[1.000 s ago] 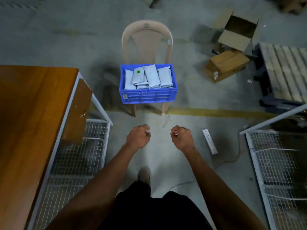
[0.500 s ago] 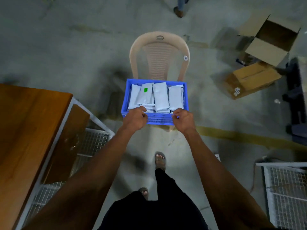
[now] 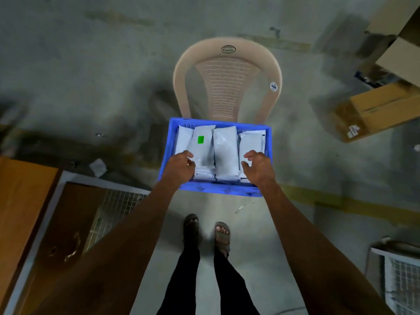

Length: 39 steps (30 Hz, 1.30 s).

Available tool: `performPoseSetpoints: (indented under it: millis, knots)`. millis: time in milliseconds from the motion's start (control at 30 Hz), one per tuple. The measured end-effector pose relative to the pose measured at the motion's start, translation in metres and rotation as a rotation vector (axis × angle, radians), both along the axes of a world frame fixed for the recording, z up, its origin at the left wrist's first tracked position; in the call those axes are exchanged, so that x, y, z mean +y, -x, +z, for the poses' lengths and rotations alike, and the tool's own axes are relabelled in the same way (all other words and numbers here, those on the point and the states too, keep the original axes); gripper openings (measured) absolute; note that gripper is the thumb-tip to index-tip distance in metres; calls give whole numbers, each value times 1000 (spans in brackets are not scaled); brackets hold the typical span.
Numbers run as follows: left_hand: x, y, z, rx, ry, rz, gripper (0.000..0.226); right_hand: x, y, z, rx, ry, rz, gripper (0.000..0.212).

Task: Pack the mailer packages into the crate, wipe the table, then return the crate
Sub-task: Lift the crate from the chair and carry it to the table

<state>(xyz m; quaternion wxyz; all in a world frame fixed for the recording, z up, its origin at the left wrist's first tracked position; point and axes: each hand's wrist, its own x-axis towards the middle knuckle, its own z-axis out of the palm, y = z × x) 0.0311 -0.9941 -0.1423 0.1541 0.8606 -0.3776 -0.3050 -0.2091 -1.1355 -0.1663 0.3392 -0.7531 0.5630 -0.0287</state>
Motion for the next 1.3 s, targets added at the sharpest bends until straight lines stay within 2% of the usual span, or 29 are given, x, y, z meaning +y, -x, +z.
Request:
performPoseSetpoints:
  millis: [167, 300, 367, 433, 533, 700, 867, 1033, 1133, 1200, 1267, 1300]
  knots:
    - [-38, -49, -87, -22, -49, -15, 37, -45, -18, -69, 73, 21, -51, 37]
    - [-50, -83, -141, -144, -78, 27, 64, -67, -19, -131, 132, 111, -140, 75]
    - [-53, -93, -155, -183, -118, 42, 63, -75, -21, -149, 193, 102, -237, 92]
    - [-54, -99, -164, -226, -113, 26, 64, -78, -22, -162, 237, 104, -306, 100]
    - [-53, -105, -179, -220, -26, 21, 66, -78, -19, -174, 247, 153, -368, 99]
    - [-56, -110, -176, -89, 55, 181, 76, -88, -22, -169, 206, 91, -514, 97]
    - [-66, -129, -177, 26, -64, 365, 54, -104, -20, -168, 147, -33, -641, 87]
    - [-73, -147, -189, 102, -147, 414, 59, -122, -11, -171, 134, -126, -657, 80]
    - [-74, -151, -200, 186, -97, 484, 67, -131, -4, -174, 135, -168, -658, 87]
    - [-72, -161, -220, 273, -48, 544, 75, -139, 5, -178, 114, -230, -670, 102]
    - [-68, -178, -254, 322, 4, 616, 92, -145, 15, -183, 85, -311, -673, 114]
    - [-68, -174, -246, 315, 10, 661, 96, -147, 19, -184, 72, -347, -684, 115]
